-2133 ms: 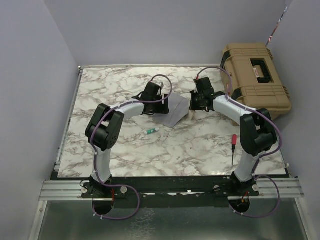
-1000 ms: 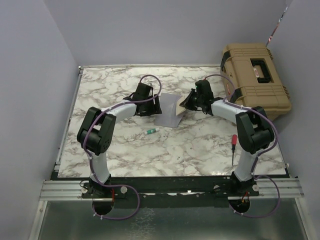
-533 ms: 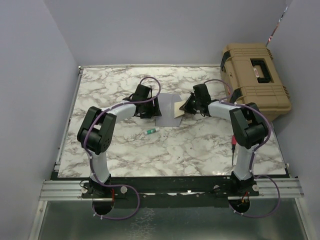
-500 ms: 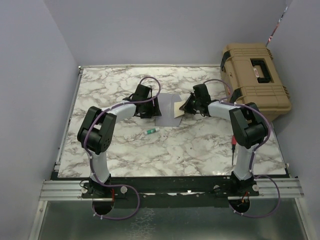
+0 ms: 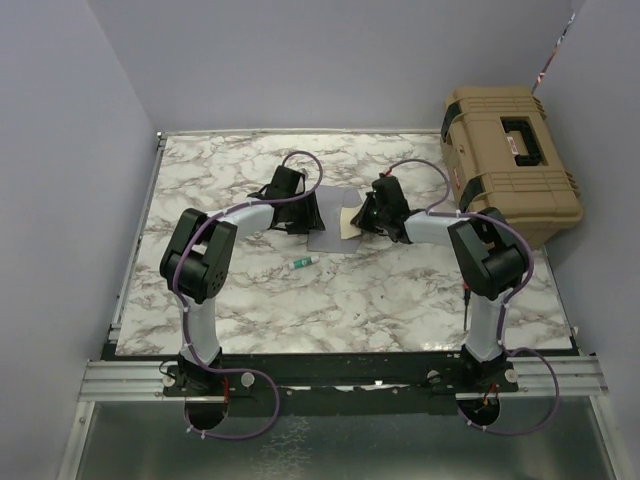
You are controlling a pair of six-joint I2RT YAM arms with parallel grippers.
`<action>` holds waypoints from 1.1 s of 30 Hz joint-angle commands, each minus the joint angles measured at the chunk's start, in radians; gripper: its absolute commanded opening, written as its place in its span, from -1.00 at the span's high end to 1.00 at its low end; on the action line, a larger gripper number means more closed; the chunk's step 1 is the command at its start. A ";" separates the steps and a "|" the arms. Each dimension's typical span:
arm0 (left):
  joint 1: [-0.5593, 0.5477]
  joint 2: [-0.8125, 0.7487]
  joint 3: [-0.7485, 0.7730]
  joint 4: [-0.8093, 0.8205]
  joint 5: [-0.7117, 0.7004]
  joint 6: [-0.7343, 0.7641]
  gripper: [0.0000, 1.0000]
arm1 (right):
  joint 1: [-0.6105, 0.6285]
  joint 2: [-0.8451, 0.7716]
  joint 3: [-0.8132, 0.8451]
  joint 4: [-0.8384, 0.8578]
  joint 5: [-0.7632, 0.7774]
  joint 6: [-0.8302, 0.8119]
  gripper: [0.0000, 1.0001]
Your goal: Place the letter into the envelope and seal it
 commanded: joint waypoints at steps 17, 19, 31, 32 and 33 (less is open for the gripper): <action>0.000 0.063 -0.041 -0.092 -0.014 0.037 -0.07 | 0.077 -0.010 0.009 -0.041 0.116 0.033 0.62; 0.004 0.062 -0.044 -0.098 -0.031 0.040 -0.07 | 0.075 -0.047 0.008 -0.085 0.132 0.027 0.38; 0.011 0.051 -0.031 -0.107 -0.042 0.031 -0.11 | 0.074 -0.030 0.117 -0.341 0.145 -0.006 -0.07; 0.011 0.051 -0.026 -0.109 -0.041 0.030 -0.11 | 0.075 -0.028 0.131 -0.364 0.150 -0.014 -0.10; 0.011 0.052 -0.021 -0.110 -0.039 0.028 -0.12 | 0.075 -0.026 0.147 -0.387 0.156 -0.020 -0.13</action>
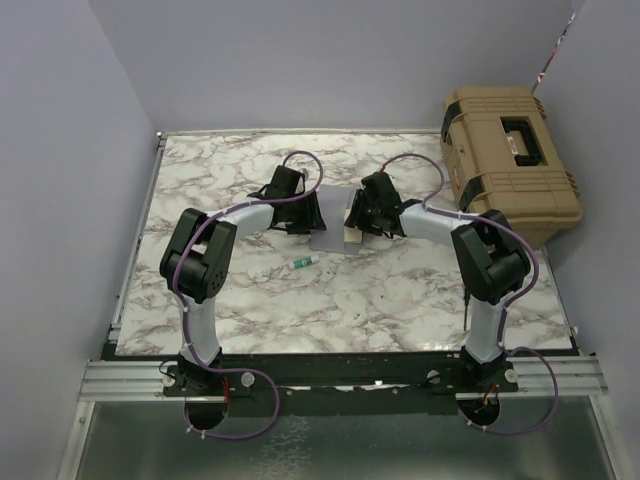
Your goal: Place the letter into the envelope and seal it
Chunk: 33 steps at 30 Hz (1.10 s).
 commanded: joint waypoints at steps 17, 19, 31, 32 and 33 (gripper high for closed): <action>0.003 -0.009 0.040 -0.144 -0.099 0.034 -0.43 | 0.002 0.051 0.115 -0.223 0.009 -0.033 0.12; 0.004 0.003 0.050 -0.145 -0.143 0.026 -0.26 | 0.003 0.060 0.120 -0.227 0.008 -0.032 0.20; 0.004 0.127 0.140 -0.137 -0.123 0.033 0.24 | -0.003 0.088 0.123 -0.186 -0.019 -0.027 0.56; 0.003 0.129 0.130 -0.137 -0.111 0.031 0.26 | -0.003 0.092 0.123 -0.178 -0.026 -0.024 0.58; 0.003 0.131 0.123 -0.138 -0.104 0.030 0.27 | -0.004 0.096 0.125 -0.170 -0.034 -0.022 0.58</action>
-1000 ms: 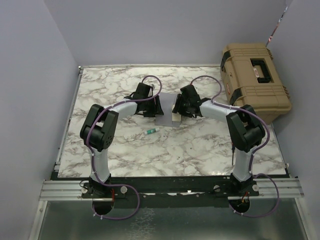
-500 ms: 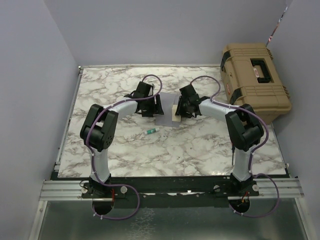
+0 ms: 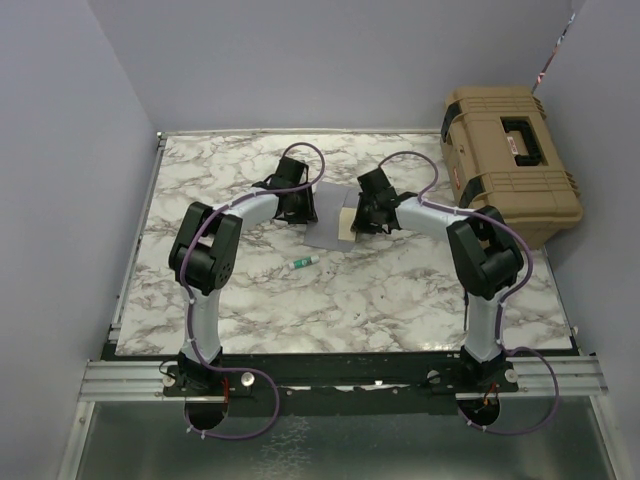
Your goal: Place the letter into the envelope and seal it
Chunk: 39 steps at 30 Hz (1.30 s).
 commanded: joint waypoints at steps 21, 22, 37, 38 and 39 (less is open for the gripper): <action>0.000 0.067 -0.045 -0.034 0.055 -0.013 0.27 | -0.011 0.116 0.027 0.228 -0.210 0.050 0.58; 0.000 0.066 -0.048 -0.034 0.055 -0.015 0.27 | -0.014 0.117 0.020 0.237 -0.225 0.062 0.57; 0.005 0.059 -0.046 -0.038 0.034 -0.002 0.24 | -0.053 0.068 -0.016 0.250 -0.195 0.087 0.24; 0.007 0.058 -0.042 -0.038 0.034 0.000 0.22 | -0.053 0.069 -0.007 0.231 -0.187 0.079 0.23; 0.008 0.056 -0.038 -0.041 0.033 0.003 0.19 | -0.053 0.068 0.000 0.219 -0.182 0.071 0.22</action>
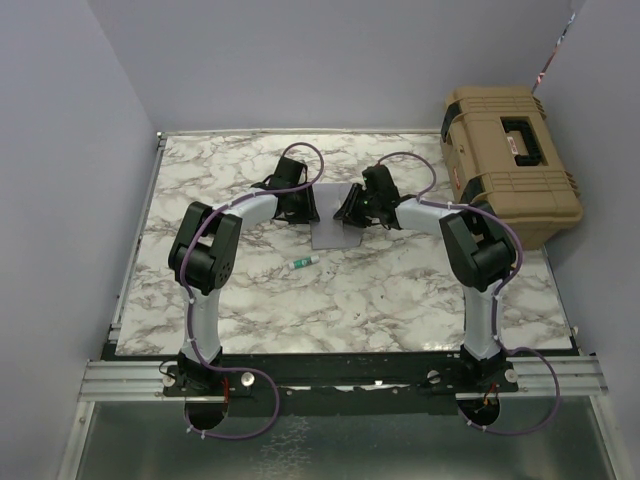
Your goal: Place the letter into the envelope and seal it
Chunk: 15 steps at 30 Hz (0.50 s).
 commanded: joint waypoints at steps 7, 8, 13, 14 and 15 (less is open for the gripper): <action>0.014 0.031 0.013 -0.096 -0.038 0.038 -0.10 | -0.007 -0.034 0.022 -0.071 0.092 -0.079 0.19; 0.015 0.031 0.017 -0.098 -0.040 0.038 -0.12 | -0.007 -0.033 0.028 -0.071 0.097 -0.085 0.20; 0.021 0.058 0.043 -0.104 -0.055 0.033 -0.19 | -0.007 -0.006 0.065 -0.073 0.112 -0.104 0.19; 0.022 0.066 0.049 -0.105 -0.058 0.034 -0.20 | -0.007 0.003 0.071 -0.069 0.112 -0.108 0.19; 0.022 0.077 0.054 -0.104 -0.058 0.035 -0.20 | -0.007 0.010 0.080 -0.066 0.112 -0.112 0.19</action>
